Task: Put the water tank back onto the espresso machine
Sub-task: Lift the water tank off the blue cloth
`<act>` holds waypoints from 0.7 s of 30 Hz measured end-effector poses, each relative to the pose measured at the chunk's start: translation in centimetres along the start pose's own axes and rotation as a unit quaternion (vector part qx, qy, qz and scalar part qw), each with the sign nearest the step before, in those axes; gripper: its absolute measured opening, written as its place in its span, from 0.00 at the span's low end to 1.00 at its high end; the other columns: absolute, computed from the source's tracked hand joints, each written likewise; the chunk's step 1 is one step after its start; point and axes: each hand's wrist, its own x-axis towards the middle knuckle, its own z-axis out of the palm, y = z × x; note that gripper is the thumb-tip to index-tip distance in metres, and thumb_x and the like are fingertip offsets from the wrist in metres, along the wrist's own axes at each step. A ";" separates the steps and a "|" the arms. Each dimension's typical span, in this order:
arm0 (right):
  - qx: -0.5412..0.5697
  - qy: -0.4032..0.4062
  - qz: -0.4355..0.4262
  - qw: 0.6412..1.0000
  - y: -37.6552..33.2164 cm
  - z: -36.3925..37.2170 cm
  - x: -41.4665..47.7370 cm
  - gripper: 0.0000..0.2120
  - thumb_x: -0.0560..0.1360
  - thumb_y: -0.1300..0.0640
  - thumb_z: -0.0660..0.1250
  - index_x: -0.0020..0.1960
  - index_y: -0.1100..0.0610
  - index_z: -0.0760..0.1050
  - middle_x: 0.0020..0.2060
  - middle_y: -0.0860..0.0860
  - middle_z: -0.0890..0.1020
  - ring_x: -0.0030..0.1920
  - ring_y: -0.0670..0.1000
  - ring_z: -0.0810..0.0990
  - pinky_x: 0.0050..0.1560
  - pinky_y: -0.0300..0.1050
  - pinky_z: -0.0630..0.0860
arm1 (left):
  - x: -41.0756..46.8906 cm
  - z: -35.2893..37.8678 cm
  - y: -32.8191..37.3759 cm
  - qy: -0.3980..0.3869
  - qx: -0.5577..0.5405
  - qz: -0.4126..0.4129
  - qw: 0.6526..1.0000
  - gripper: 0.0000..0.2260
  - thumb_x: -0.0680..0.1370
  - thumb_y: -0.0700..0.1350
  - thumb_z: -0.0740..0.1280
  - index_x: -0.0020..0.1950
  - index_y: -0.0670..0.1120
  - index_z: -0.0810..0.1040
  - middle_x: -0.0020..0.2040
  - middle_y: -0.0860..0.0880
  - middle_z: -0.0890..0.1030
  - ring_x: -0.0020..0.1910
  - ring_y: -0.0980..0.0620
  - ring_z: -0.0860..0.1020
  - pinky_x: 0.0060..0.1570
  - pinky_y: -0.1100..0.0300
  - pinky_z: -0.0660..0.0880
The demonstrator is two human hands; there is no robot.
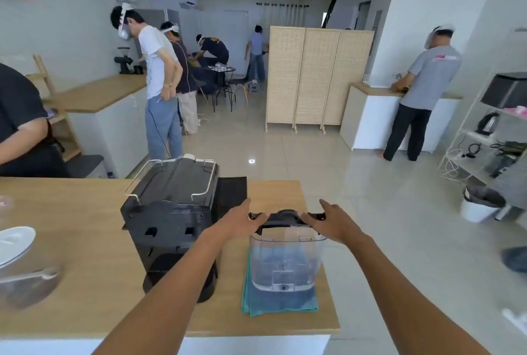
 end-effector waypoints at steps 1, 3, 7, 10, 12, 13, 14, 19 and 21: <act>0.023 0.003 0.000 1.000 0.2 0.2 0.1 0.52 0.70 0.24 0.58 0.81 0.57 0.54 0.75 0.60 0.67 0.74 0.61 0.66 0.72 0.59 0.65 | 0.1 0.3 -0.1 0.005 -0.009 -0.008 1.000 0.38 0.78 0.65 0.62 0.80 0.45 0.54 0.77 0.45 0.67 0.73 0.45 0.68 0.58 0.60 0.64; 0.050 0.014 0.003 0.999 0.5 0.6 0.2 0.54 0.69 0.23 0.59 0.81 0.59 0.54 0.74 0.59 0.69 0.72 0.61 0.68 0.69 0.58 0.68 | 0.3 0.9 -0.7 0.002 -0.018 -0.043 0.999 0.42 0.76 0.67 0.63 0.80 0.42 0.55 0.78 0.44 0.65 0.74 0.44 0.66 0.60 0.58 0.64; 0.069 0.020 0.020 0.997 1.0 1.1 0.3 0.54 0.63 0.19 0.59 0.70 0.60 0.68 0.60 0.55 0.79 0.56 0.54 0.77 0.50 0.49 0.74 | 0.9 1.9 -1.6 0.013 -0.037 -0.084 0.996 0.41 0.72 0.73 0.62 0.72 0.42 0.71 0.71 0.42 0.75 0.65 0.46 0.74 0.65 0.51 0.71; 0.097 0.017 0.011 0.995 1.2 1.1 0.5 0.41 0.62 0.19 0.62 0.51 0.57 0.75 0.43 0.50 0.82 0.43 0.48 0.79 0.37 0.42 0.71 | 0.5 2.1 -1.6 0.017 -0.113 -0.060 0.992 0.25 0.73 0.69 0.67 0.61 0.53 0.80 0.57 0.56 0.82 0.54 0.57 0.77 0.48 0.62 0.70; 0.135 0.018 0.003 0.991 1.4 1.2 0.5 0.36 0.62 0.22 0.67 0.48 0.54 0.75 0.41 0.49 0.83 0.42 0.46 0.80 0.35 0.39 0.70 | 0.2 2.3 -1.6 0.034 -0.153 -0.051 0.986 0.19 0.73 0.65 0.70 0.59 0.58 0.78 0.53 0.61 0.81 0.54 0.60 0.77 0.44 0.67 0.68; 0.157 0.019 -0.005 0.987 1.5 1.2 0.5 0.34 0.63 0.24 0.69 0.50 0.54 0.75 0.42 0.48 0.83 0.42 0.45 0.80 0.34 0.38 0.70 | 0.1 2.4 -1.6 0.048 -0.169 -0.045 0.983 0.16 0.73 0.63 0.72 0.57 0.61 0.77 0.51 0.64 0.80 0.53 0.63 0.78 0.44 0.67 0.69; 0.177 0.024 -0.017 0.984 1.6 1.3 0.4 0.33 0.63 0.27 0.71 0.53 0.53 0.75 0.44 0.46 0.82 0.43 0.44 0.80 0.35 0.36 0.70 | 0.0 2.4 -1.7 0.060 -0.187 -0.038 0.980 0.15 0.72 0.61 0.73 0.56 0.64 0.74 0.50 0.67 0.80 0.50 0.67 0.78 0.44 0.68 0.70; 0.258 0.080 -0.088 0.959 1.7 2.3 -0.4 0.34 0.67 0.41 0.78 0.68 0.46 0.68 0.52 0.34 0.78 0.48 0.32 0.78 0.40 0.24 0.72 | -0.1 2.5 -2.7 0.111 -0.243 0.034 0.963 0.25 0.72 0.48 0.78 0.65 0.64 0.74 0.47 0.57 0.88 0.49 0.58 0.85 0.56 0.60 0.78; 0.276 0.094 -0.099 0.951 1.7 2.6 -0.6 0.34 0.68 0.43 0.79 0.68 0.41 0.66 0.53 0.30 0.76 0.49 0.26 0.76 0.42 0.19 0.69 | -0.3 2.6 -2.6 0.145 -0.244 0.060 0.957 0.27 0.72 0.46 0.79 0.69 0.58 0.76 0.51 0.50 0.88 0.52 0.53 0.85 0.60 0.51 0.79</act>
